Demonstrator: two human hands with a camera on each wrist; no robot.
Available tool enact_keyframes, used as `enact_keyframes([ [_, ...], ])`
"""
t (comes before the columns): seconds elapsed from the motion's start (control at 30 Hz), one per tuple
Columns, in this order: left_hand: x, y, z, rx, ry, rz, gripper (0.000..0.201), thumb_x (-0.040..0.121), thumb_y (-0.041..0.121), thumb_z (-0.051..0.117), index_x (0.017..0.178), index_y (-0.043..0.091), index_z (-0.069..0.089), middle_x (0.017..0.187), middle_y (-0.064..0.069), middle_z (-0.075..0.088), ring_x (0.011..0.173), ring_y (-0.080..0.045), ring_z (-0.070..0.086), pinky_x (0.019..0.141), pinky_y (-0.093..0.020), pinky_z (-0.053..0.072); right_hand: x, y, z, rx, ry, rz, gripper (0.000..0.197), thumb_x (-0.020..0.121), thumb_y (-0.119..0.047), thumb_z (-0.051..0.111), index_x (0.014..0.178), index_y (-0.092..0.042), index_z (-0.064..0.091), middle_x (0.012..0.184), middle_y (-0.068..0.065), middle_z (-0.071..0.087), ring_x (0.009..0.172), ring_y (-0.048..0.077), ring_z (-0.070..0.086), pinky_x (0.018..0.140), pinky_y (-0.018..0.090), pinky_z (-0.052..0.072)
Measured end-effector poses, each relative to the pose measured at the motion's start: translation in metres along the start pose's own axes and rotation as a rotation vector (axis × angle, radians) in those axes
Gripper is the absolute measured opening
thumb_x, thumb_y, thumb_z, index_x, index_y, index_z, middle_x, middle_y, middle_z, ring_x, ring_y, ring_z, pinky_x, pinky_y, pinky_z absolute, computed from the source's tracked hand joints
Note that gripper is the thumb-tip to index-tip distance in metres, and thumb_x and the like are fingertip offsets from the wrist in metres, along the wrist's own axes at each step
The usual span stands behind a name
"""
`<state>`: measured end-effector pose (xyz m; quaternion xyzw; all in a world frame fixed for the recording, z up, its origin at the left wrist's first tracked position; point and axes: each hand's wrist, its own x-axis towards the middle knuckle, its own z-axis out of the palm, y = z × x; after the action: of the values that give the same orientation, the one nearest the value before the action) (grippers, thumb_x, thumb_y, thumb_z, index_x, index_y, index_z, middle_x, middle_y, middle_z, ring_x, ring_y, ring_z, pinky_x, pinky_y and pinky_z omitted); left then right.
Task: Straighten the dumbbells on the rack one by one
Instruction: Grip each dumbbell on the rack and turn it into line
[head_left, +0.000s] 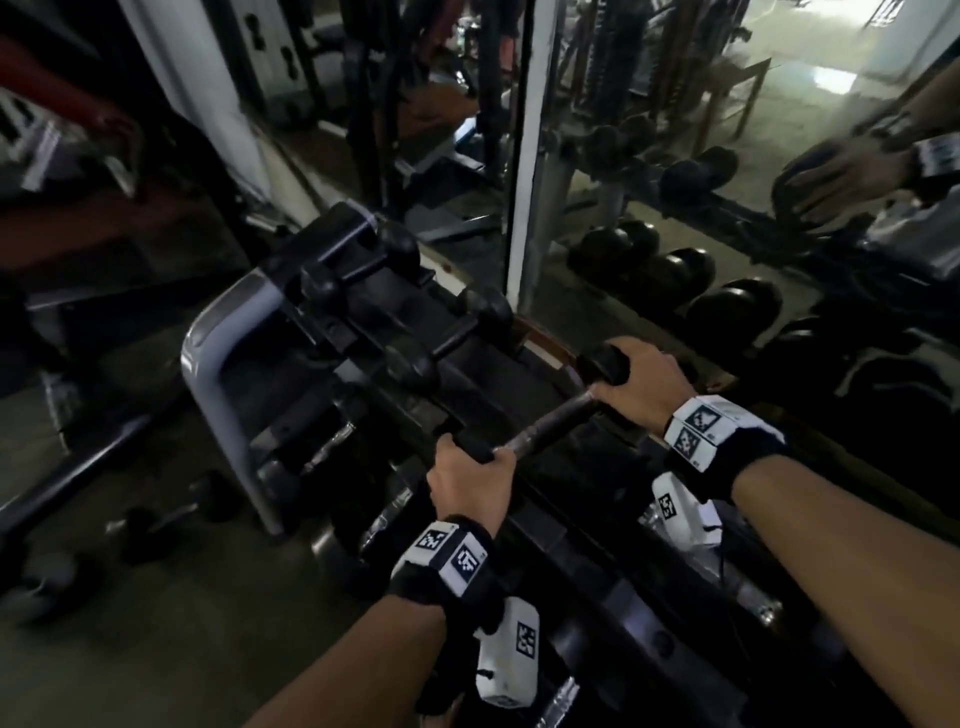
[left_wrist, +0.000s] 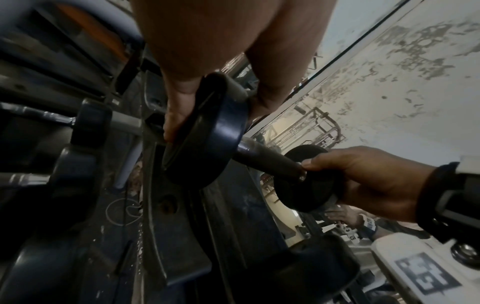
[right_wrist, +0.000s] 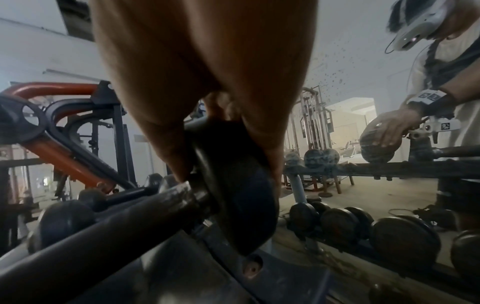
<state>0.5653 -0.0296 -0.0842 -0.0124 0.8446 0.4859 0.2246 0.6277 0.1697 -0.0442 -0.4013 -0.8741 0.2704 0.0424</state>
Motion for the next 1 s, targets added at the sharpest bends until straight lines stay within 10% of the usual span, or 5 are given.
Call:
enact_keyframes([
  [0.13, 0.002, -0.007, 0.019, 0.005, -0.021, -0.072, 0.036, 0.077, 0.030, 0.072, 0.106, 0.012, 0.061, 0.100, -0.004, 0.066, 0.086, -0.021, 0.058, 0.074, -0.025, 0.040, 0.022, 0.017, 0.008, -0.089, -0.141, 0.008, 0.055, 0.080, -0.030, 0.071, 0.131, -0.024, 0.051, 0.122, 0.012, 0.064, 0.112, 0.035, 0.061, 0.095, 0.041, 0.050],
  [0.4, 0.009, -0.007, 0.034, 0.098, -0.050, -0.093, 0.069, 0.084, 0.039, 0.063, 0.140, 0.008, 0.038, 0.124, -0.017, 0.061, 0.115, -0.036, 0.058, 0.092, -0.033, 0.044, 0.056, 0.017, 0.010, -0.207, -0.369, -0.028, 0.056, 0.090, -0.031, 0.063, 0.134, -0.012, 0.034, 0.114, 0.016, 0.062, 0.099, 0.033, 0.063, 0.080, 0.035, 0.047],
  [1.0, -0.012, -0.028, 0.030, 0.130, -0.132, -0.074, 0.074, 0.089, 0.040, 0.060, 0.146, 0.008, 0.024, 0.129, -0.015, 0.058, 0.118, -0.035, 0.056, 0.098, -0.037, 0.041, 0.042, 0.013, 0.021, -0.296, -0.335, -0.132, 0.054, 0.089, -0.029, 0.064, 0.132, -0.010, 0.037, 0.116, 0.018, 0.063, 0.103, 0.035, 0.062, 0.084, 0.036, 0.047],
])
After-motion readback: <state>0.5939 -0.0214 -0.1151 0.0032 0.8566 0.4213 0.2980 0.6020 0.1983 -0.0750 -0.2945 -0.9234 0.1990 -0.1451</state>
